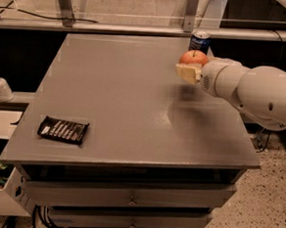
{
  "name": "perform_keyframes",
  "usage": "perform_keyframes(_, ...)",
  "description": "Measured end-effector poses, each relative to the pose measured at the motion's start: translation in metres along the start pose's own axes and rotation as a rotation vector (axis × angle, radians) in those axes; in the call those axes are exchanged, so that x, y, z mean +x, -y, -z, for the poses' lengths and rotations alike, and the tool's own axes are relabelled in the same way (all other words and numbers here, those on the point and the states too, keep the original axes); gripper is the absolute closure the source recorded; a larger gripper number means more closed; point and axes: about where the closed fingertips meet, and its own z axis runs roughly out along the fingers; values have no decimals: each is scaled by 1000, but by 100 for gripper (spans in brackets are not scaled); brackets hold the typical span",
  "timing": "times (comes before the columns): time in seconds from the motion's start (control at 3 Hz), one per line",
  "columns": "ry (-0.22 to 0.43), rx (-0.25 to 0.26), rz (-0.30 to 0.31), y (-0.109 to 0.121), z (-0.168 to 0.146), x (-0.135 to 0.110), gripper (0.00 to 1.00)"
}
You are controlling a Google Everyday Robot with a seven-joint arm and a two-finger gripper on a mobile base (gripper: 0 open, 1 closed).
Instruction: Move apple near pepsi can
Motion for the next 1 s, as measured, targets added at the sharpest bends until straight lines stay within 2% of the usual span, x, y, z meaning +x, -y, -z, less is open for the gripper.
perform_keyframes(0.67,12,-15,1,-8,-2,-2,100)
perform_keyframes(1.0,46,-18,23,-8,-22,-4,100)
